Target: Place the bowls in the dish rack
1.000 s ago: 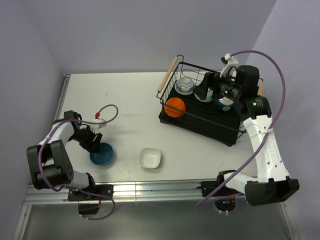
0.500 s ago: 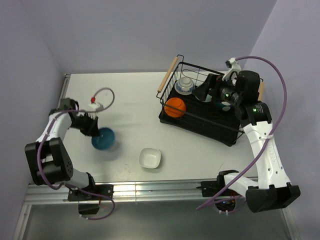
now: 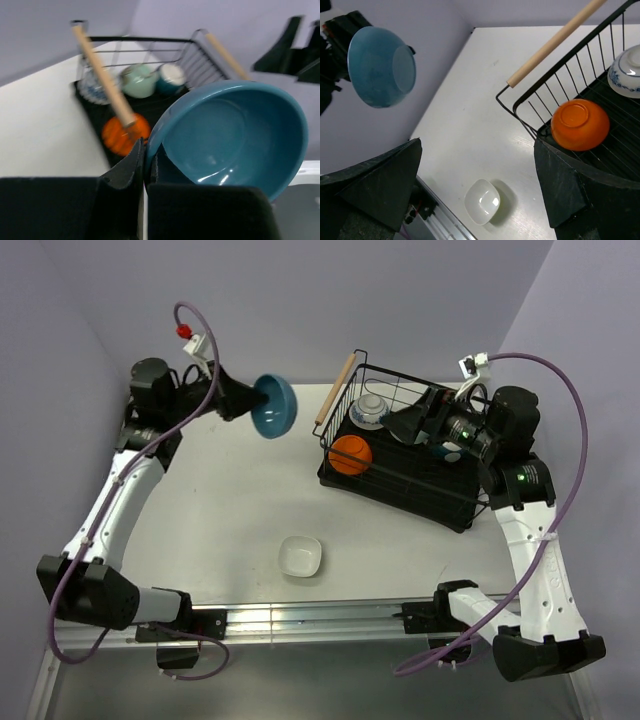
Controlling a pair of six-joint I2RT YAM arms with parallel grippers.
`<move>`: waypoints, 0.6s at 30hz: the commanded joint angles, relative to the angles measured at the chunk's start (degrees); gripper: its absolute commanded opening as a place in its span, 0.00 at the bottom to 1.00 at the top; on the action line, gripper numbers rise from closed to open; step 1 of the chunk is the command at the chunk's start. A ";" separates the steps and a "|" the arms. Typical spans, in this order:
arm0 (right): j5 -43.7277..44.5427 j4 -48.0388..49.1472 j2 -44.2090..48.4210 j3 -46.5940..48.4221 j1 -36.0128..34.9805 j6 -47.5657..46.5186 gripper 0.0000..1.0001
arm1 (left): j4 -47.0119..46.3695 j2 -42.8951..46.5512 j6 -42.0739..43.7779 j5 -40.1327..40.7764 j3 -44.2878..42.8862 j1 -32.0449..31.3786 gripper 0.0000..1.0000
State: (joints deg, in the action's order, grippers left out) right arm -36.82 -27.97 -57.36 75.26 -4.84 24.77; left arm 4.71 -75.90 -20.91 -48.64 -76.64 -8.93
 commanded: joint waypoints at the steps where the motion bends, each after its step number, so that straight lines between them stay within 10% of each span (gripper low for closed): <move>1: -2.82 4.14 0.76 3.57 0.27 2.47 1.00 | -18.47 -3.81 -20.29 0.83 -2.45 -4.86 0.00; 18: -1.24 7.66 -0.37 0.67 -2.01 9.85 1.00 | -22.21 -23.85 -24.89 3.11 -16.26 -22.35 0.00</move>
State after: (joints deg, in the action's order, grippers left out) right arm -38.17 -23.38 -57.01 75.00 -5.72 32.67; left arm -15.35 -99.59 -45.93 -46.48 -88.47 -29.47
